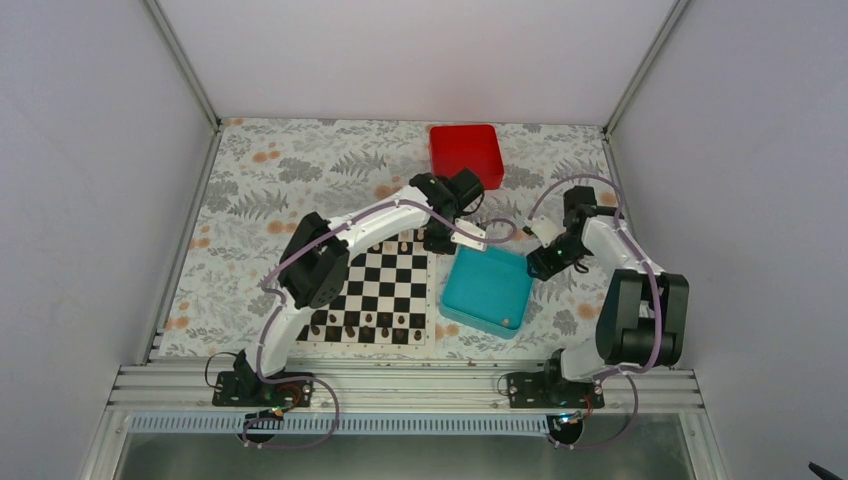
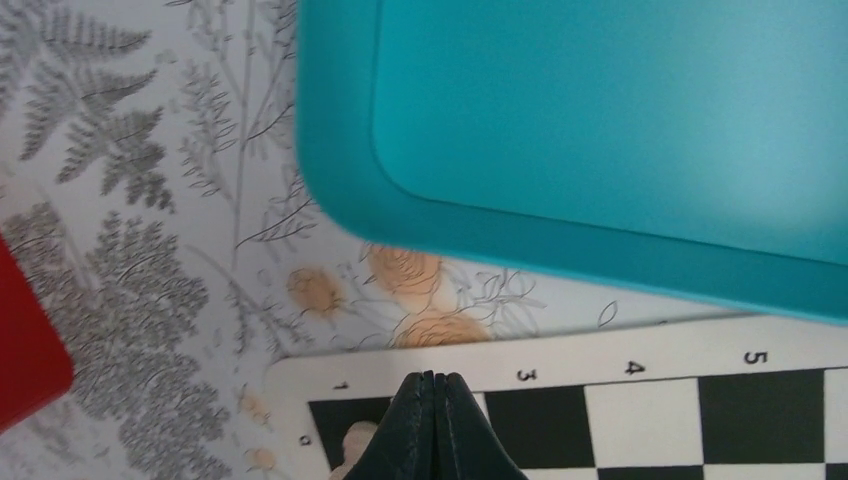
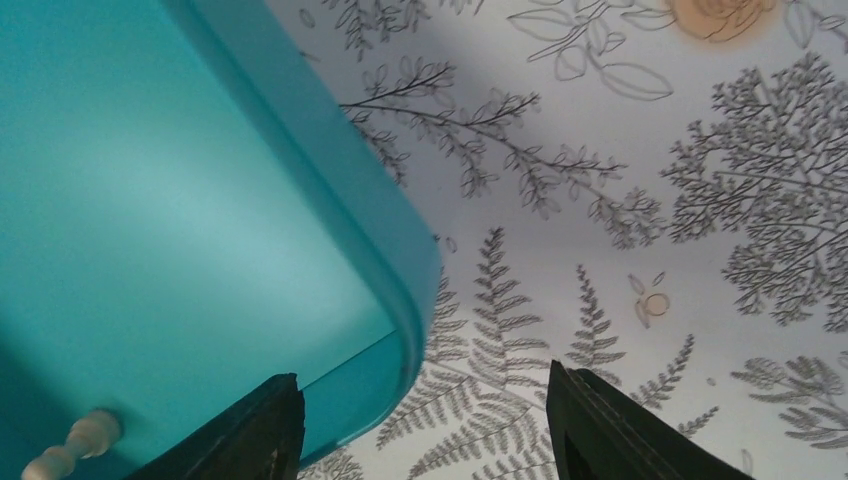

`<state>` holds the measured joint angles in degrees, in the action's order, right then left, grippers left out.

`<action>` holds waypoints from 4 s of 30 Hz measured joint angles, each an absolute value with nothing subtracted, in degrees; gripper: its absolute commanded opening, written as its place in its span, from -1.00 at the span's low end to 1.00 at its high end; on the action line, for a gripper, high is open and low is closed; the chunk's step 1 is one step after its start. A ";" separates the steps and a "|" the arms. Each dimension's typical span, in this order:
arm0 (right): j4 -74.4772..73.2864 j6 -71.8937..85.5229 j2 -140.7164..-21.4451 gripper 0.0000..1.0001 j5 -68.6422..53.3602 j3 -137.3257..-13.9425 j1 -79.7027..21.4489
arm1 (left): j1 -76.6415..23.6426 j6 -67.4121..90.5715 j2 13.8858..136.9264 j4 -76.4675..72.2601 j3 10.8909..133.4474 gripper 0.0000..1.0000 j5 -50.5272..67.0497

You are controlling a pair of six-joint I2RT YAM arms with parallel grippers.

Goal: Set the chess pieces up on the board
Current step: Adjust the storage box at the center of the board.

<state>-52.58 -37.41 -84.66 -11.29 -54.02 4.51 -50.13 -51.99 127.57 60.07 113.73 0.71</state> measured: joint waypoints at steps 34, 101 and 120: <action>-51.75 -37.45 -107.31 0.19 -8.03 -78.26 -1.89 | -63.11 -51.81 132.42 66.72 115.09 -0.95 10.87; -55.55 -35.77 -114.87 -0.91 -12.14 -85.19 -0.75 | -71.57 -50.74 140.29 59.90 125.36 -0.95 3.79; -59.24 -39.62 -115.02 -0.91 -12.12 -85.80 -4.75 | -73.91 -51.48 144.57 65.76 132.92 -0.95 5.41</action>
<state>-59.24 -39.62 -115.02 -12.12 -85.80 -4.75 -73.91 -51.48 144.57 65.76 132.92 5.41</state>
